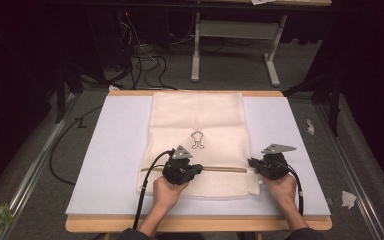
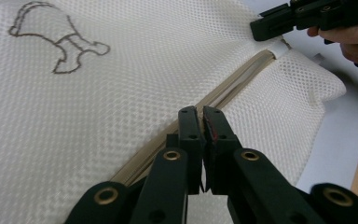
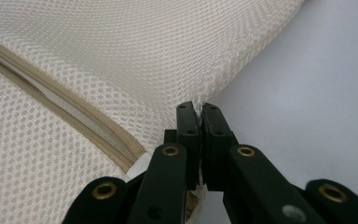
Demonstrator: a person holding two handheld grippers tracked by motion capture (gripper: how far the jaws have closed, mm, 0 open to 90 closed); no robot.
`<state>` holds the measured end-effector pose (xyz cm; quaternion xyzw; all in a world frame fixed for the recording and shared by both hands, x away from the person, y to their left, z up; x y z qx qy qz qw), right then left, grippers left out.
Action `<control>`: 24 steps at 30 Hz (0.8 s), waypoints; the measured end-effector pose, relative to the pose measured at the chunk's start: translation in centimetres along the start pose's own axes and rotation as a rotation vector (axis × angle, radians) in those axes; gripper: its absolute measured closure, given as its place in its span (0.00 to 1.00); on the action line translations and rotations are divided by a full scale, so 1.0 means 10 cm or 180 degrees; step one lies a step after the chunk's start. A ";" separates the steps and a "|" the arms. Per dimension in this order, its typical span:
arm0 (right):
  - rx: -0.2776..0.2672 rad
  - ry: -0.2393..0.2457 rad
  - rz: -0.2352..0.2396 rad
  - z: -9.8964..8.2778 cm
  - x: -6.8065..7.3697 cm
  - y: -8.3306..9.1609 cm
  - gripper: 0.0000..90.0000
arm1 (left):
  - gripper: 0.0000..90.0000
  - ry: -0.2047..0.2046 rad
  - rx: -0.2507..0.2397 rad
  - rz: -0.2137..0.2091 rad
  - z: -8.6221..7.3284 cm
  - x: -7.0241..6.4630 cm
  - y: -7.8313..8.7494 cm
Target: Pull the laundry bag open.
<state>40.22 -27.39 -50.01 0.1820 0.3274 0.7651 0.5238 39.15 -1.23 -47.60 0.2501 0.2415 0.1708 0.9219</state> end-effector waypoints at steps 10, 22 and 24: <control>0.0023 -0.0004 -0.0002 0.00 0.01 -0.01 0.99 | 0.97 0.0046 -0.0046 0.0039 -0.04 0.07 0.11; 0.0019 0.0013 0.0009 0.01 0.03 -0.02 0.99 | 0.97 0.0057 -0.0093 0.0046 -0.06 0.07 0.15; 0.0023 0.0038 0.0006 0.01 0.03 -0.03 0.98 | 0.97 0.0057 -0.0101 0.0074 -0.07 0.08 0.17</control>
Point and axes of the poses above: each handheld gripper's, and its own axes: y roughly backward along the jaws, z roughly out of its top, x roughly to its left, the point moved 6 cm from there along -y, roughly forward along the jaws, and after that the axes turned 11 degrees about -z, right-handed, at the moved point
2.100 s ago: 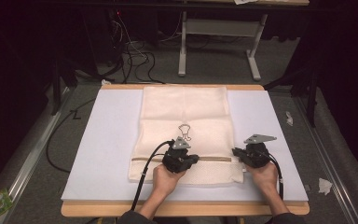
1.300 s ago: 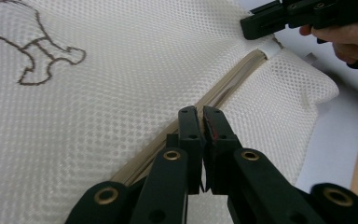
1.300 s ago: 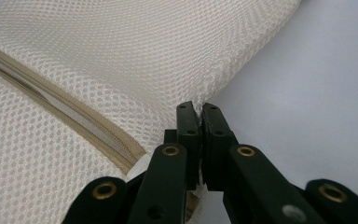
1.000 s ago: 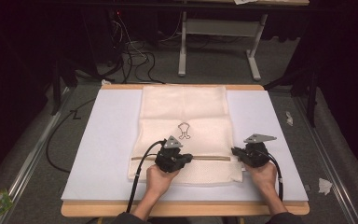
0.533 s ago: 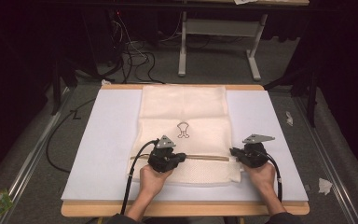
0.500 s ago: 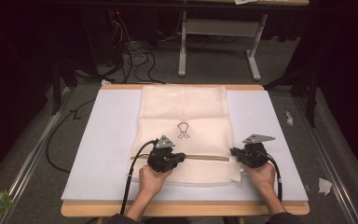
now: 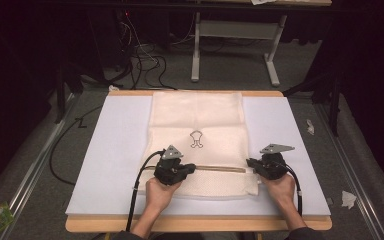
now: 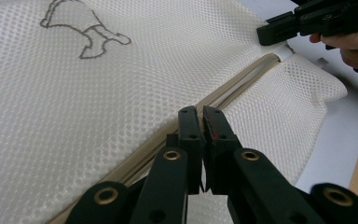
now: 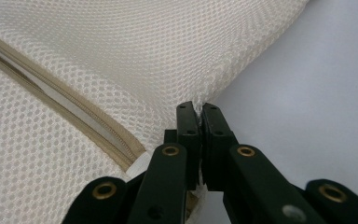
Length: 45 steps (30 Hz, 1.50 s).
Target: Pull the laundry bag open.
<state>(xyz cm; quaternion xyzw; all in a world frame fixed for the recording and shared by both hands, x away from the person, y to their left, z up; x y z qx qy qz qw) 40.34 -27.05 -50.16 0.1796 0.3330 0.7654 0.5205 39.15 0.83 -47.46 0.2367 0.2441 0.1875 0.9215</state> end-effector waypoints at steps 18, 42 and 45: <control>0.0011 -0.0004 -0.0015 -0.01 0.00 0.00 0.99 | 0.97 0.0035 -0.0081 0.0075 -0.03 0.06 0.19; -0.0027 -0.0047 -0.0021 0.00 -0.02 0.01 0.98 | 0.97 0.0096 -0.0220 0.0184 -0.03 0.16 0.47; -0.0023 -0.0043 -0.0024 0.00 -0.02 0.00 0.98 | 0.97 0.0095 -0.0256 0.0212 -0.03 0.18 0.52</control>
Point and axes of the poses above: each handheld gripper's, and its own axes: y roughly backward along the jaws, z roughly out of its top, x roughly to its left, the point moved 6 cm from there along -y, roughly forward along the jaws, and after that the axes turned 11 degrees about -z, right-handed, at the moved point
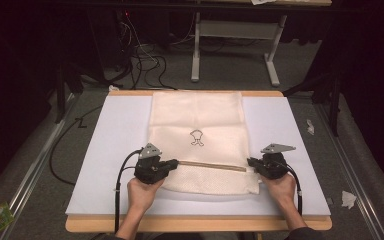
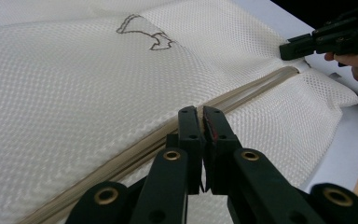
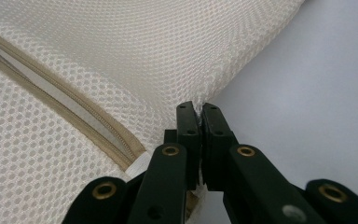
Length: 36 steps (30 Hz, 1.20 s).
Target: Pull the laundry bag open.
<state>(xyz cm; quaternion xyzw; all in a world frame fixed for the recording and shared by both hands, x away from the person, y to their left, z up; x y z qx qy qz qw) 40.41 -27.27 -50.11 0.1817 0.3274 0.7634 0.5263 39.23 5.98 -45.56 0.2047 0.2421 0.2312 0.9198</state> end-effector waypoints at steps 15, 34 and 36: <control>-0.0008 0.0008 -0.0015 0.02 -0.01 0.02 0.98 | 0.97 0.0050 -0.0088 0.0088 -0.01 0.09 0.19; -0.0018 0.0000 -0.0021 0.03 -0.02 0.02 0.98 | 0.97 0.0048 -0.0134 0.0186 0.01 0.14 0.32; -0.0026 0.0006 -0.0013 0.03 -0.02 0.02 0.99 | 0.97 0.0077 -0.0152 0.0190 0.00 0.16 0.35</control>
Point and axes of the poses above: each handheld gripper's, and its own axes: y roughly backward along the jaws, z roughly out of its top, x roughly to its left, the point moved 6 cm from there along -y, roughly forward along the jaws, and after that the axes turned 11 degrees about -z, right-handed, at the moved point
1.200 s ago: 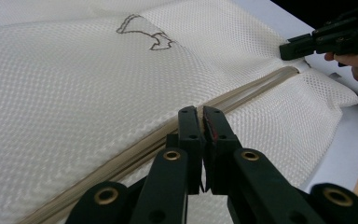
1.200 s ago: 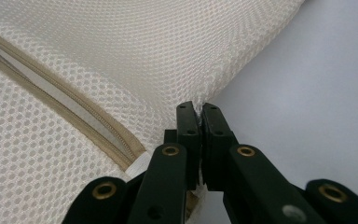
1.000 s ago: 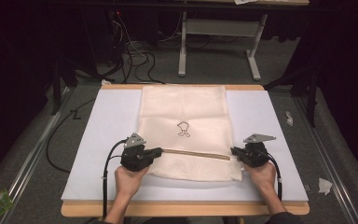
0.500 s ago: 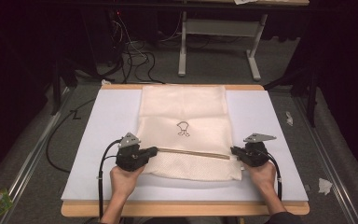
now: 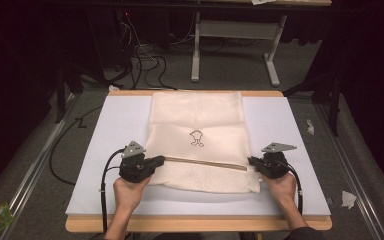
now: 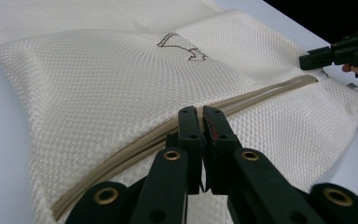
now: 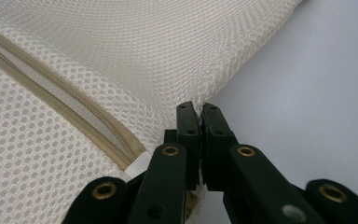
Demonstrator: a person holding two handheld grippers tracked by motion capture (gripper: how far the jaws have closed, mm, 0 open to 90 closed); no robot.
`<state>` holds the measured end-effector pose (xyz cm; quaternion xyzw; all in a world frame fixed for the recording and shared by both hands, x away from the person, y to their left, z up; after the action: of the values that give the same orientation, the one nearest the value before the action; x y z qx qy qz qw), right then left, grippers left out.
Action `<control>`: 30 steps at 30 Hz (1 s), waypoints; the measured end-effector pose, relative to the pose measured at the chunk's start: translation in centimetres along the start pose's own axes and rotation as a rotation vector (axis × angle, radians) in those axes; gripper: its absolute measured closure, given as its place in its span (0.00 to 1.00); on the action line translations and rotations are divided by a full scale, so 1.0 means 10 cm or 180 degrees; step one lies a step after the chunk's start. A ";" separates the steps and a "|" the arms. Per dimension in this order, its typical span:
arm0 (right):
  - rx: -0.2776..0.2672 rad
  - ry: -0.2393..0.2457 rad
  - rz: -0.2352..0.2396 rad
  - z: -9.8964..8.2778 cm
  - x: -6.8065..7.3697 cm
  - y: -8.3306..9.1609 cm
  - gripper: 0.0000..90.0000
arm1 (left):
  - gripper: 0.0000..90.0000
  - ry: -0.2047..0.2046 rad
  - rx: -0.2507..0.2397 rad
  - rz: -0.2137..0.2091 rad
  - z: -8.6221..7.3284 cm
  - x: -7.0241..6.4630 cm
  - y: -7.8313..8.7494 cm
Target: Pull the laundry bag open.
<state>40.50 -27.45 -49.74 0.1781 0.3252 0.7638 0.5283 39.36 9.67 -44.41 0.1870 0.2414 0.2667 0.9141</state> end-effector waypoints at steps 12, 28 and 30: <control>0.0000 0.0007 -0.0006 0.00 0.00 0.00 0.98 | 0.97 0.0021 -0.0047 0.0070 -0.01 0.07 0.12; -0.0008 -0.0007 -0.0008 0.00 -0.01 0.01 0.99 | 0.97 0.0027 -0.0041 0.0168 -0.01 0.13 0.22; -0.0004 0.0005 -0.0010 0.01 -0.01 0.01 0.99 | 0.97 0.0015 -0.0047 0.0188 0.00 0.13 0.24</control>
<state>40.51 -27.50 -49.63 0.1767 0.3254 0.7633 0.5294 39.38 12.36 -43.77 0.1867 0.2360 0.2958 0.9066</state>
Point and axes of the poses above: each handheld gripper's, and its own axes: y roughly backward along the jaws, z roughly out of its top, x roughly to its left, the point moved 6 cm from there along -y, roughly forward along the jaws, and after that the axes turned 11 degrees about -z, right-handed, at the moved point
